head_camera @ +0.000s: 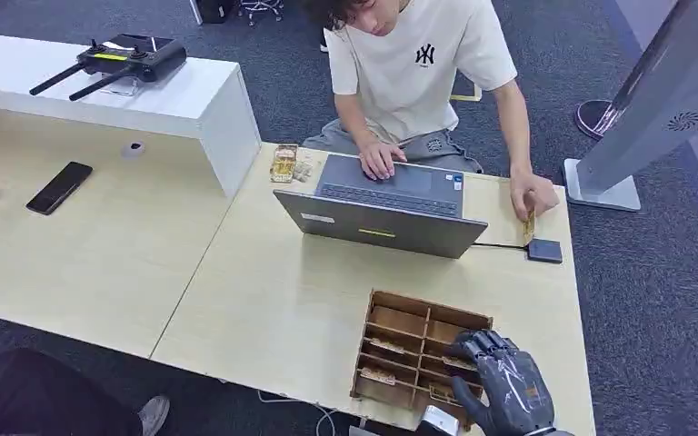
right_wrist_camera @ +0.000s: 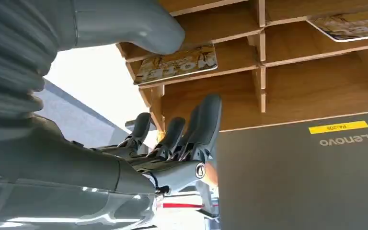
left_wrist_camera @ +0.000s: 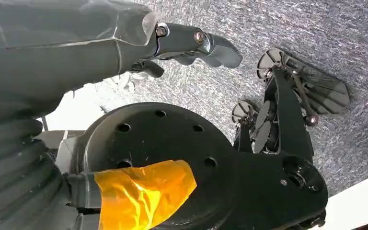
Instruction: Pass the card to the sensor for recognition and then transmit it.
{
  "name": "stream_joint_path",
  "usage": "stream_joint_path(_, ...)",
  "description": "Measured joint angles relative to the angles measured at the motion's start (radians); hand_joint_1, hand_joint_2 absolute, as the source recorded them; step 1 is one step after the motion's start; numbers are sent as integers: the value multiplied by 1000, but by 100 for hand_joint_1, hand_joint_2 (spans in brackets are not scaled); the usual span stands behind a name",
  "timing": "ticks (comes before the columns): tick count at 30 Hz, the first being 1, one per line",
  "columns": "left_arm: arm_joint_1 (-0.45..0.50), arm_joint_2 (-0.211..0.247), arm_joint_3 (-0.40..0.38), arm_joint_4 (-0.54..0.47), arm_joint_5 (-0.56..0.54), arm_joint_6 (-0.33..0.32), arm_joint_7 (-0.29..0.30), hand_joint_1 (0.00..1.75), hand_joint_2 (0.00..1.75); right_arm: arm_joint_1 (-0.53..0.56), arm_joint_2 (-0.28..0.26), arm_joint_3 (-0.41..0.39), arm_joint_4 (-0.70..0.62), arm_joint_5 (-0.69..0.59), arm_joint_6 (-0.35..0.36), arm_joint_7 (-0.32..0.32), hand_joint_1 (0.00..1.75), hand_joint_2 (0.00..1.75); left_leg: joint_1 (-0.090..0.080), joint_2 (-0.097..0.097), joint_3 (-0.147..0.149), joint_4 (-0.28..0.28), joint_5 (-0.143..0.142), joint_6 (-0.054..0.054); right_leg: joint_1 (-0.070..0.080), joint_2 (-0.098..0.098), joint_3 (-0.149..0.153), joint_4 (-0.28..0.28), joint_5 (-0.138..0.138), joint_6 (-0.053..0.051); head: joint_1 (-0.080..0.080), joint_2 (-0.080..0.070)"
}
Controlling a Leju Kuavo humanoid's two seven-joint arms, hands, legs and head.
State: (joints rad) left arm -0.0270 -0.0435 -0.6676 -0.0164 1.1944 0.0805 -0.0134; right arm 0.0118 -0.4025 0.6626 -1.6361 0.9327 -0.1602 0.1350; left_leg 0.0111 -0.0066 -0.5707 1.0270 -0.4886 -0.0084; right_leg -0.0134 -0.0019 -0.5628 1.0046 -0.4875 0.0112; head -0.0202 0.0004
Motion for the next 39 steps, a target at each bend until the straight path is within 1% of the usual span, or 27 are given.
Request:
stream_joint_path(2, 0, 0, 0, 0, 3, 1, 0, 0, 175, -2, 0, 0, 5, 0, 0, 0, 75, 175, 0, 0, 0, 0, 0, 0, 0, 0, 0, 0, 0, 0, 0, 0)
stream_joint_path(4, 0, 0, -1, 0, 3, 1, 0, 0, 175, -3, 0, 1, 8, 1, -1, 0, 79, 175, 0, 0, 0, 0, 0, 0, 0, 0, 0, 0, 0, 0, 0, 0)
stream_joint_path(6, 0, 0, -1, 0, 3, 1, 0, 0, 175, -5, 0, 1, 12, 1, -1, 0, 72, 175, 0, 0, 0, 0, 0, 0, 0, 0, 0, 0, 0, 0, 0, 0)
stream_joint_path(8, 0, 0, -1, 0, 4, 1, 0, 0, 175, -5, 0, 2, 13, 1, -2, 1, 73, 175, 0, 0, 0, 0, 0, 0, 0, 0, 0, 0, 0, 0, 0, 0)
stream_joint_path(9, 0, 0, -1, 0, 5, 1, 0, 0, 175, -5, 0, 2, 13, 1, -2, 1, 79, 175, 0, 0, 0, 0, 0, 0, 0, 0, 0, 0, 0, 0, 0, 0)
stream_joint_path(10, 0, 0, -2, 0, 5, 1, 0, 0, 175, -5, 0, 2, 14, 1, -2, 1, 89, 175, 0, 0, 0, 0, 0, 0, 0, 0, 0, 0, 0, 0, 0, 0)
stream_joint_path(11, 0, 0, -2, 0, 5, 2, 0, 0, 175, -5, 0, 2, 15, 1, -3, 1, 101, 175, 0, 0, 0, 0, 0, 0, 0, 0, 0, 0, 0, 0, 0, 0)
stream_joint_path(13, 0, 0, -3, 0, 6, 3, 1, 0, 175, -5, 0, 2, 17, 1, -3, 1, 138, 175, 0, 0, 0, 0, 0, 0, 0, 0, 0, 0, 0, 0, 0, 0)
stream_joint_path(14, 0, 0, -3, 0, 8, 3, 1, 0, 175, -5, 0, 2, 19, 1, -3, 1, 145, 175, 0, 0, 0, 0, 0, 0, 0, 0, 0, 0, 0, 0, 0, 0)
stream_joint_path(18, 0, 0, -4, 0, 11, 4, 1, 0, 175, -5, 0, 2, 21, 1, -3, 1, 143, 175, 0, 0, 0, 0, 0, 0, 0, 0, 0, 0, 0, 0, 0, 0)
stream_joint_path(19, 0, 0, -4, 0, 11, 4, 1, 0, 175, -6, 0, 2, 21, 1, -4, 1, 147, 175, 0, 0, 0, 0, 0, 0, 0, 0, 0, 0, 0, 0, 0, 0)
stream_joint_path(23, 0, 0, -4, 0, 12, 4, 1, 0, 175, -8, 0, 2, 21, 1, -6, 1, 148, 175, 0, 0, 0, 0, 0, 0, 0, 0, 0, 0, 0, 0, 0, 0)
stream_joint_path(24, 0, 0, -4, 0, 12, 4, 1, 0, 175, -9, 0, 2, 21, 1, -6, 1, 143, 175, 0, 0, 0, 0, 0, 0, 0, 0, 0, 0, 0, 0, 0, 0)
stream_joint_path(27, 0, 0, -4, 0, 13, 4, 1, 0, 175, -10, 0, 2, 21, 1, -6, 1, 145, 175, 0, 0, 0, 0, 0, 0, 0, 0, 0, 0, 0, 0, 0, 0)
stream_joint_path(32, 0, 0, -4, 0, 14, 5, 1, 0, 175, -10, 0, 2, 21, 1, -6, 1, 143, 175, 0, 0, 0, 0, 0, 0, 0, 0, 0, 0, 0, 0, 0, 0)
stream_joint_path(35, 0, 0, -5, 0, 17, 5, 2, 0, 175, -10, 0, 2, 21, 1, -6, 1, 147, 175, 0, 0, 0, 0, 0, 0, 0, 0, 0, 0, 0, 0, 0, 0)
stream_joint_path(39, 0, 0, -5, 0, 18, 5, 2, 0, 175, -10, 0, 2, 21, 1, -6, 1, 157, 175, 0, 0, 0, 0, 0, 0, 0, 0, 0, 0, 0, 0, 0, 0)
